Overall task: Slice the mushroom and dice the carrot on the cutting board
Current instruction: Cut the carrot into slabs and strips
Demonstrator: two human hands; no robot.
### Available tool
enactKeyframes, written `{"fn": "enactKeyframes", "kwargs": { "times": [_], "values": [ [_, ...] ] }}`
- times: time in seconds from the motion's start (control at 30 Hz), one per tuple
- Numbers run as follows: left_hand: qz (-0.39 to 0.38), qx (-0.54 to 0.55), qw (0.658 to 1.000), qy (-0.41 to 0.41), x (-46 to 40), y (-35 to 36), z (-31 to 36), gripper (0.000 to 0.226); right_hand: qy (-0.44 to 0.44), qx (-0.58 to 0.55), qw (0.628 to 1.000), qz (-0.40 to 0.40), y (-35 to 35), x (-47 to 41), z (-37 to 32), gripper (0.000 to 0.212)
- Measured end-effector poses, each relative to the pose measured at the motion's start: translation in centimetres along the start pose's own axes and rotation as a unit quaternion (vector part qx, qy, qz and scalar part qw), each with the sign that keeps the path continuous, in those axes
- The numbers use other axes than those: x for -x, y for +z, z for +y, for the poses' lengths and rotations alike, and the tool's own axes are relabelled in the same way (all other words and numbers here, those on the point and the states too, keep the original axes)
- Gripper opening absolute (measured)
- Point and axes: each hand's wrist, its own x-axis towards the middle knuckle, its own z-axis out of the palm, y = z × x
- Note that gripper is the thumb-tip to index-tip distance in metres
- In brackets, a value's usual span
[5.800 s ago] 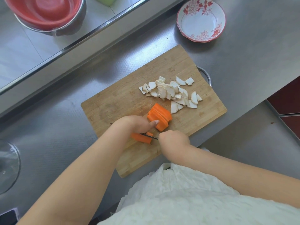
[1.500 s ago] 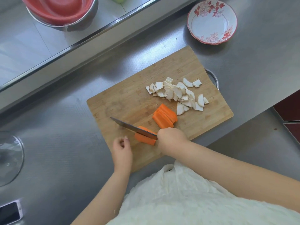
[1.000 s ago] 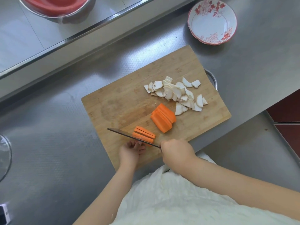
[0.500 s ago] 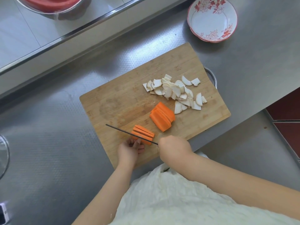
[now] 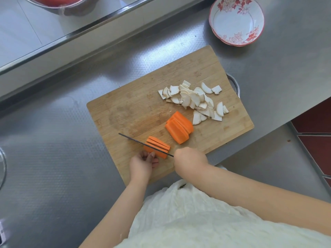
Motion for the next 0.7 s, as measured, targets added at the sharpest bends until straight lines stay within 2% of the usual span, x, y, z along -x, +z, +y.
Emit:
{"fn": "enactKeyframes", "kwargs": {
  "times": [0.33,0.4,0.47,0.53,0.57,0.6,0.63,0.67,0.7],
  "values": [
    [-0.002,-0.020,1.000,-0.007,0.9,-0.1,0.7,0.012,0.001,-0.022,1.000,0.006,1.4,-0.4,1.0,0.023],
    [-0.048,-0.081,0.996,-0.007,1.8,-1.0,1.5,0.011,0.000,-0.026,1.000,0.007,1.5,-0.4,1.1,0.023],
    [-0.151,-0.138,0.979,-0.004,3.4,-2.9,3.6,0.011,-0.003,-0.029,1.000,0.010,1.5,-0.5,1.2,0.023],
    [-0.242,-0.178,0.953,0.048,5.4,-4.6,7.2,0.016,-0.008,-0.026,1.000,0.013,1.6,-0.6,1.3,0.025],
    [-0.247,-0.220,0.938,0.105,6.0,-5.1,8.9,0.023,-0.012,-0.023,1.000,0.014,1.6,-0.6,1.3,0.025],
    [-0.222,-0.303,0.909,0.178,6.1,-5.2,10.5,0.032,-0.014,-0.022,1.000,0.015,1.6,-0.5,1.3,0.025],
    [-0.181,-0.423,0.851,0.255,5.9,-4.8,11.7,0.040,-0.014,-0.021,1.000,0.017,1.7,-0.5,1.3,0.025],
    [-0.147,-0.539,0.769,0.311,5.6,-3.9,12.6,0.047,-0.013,-0.022,0.999,0.019,1.7,-0.5,1.3,0.025],
    [-0.141,-0.621,0.702,0.320,5.2,-2.8,13.1,0.051,-0.012,-0.022,0.999,0.021,1.7,-0.4,1.2,0.024]
  ]
}}
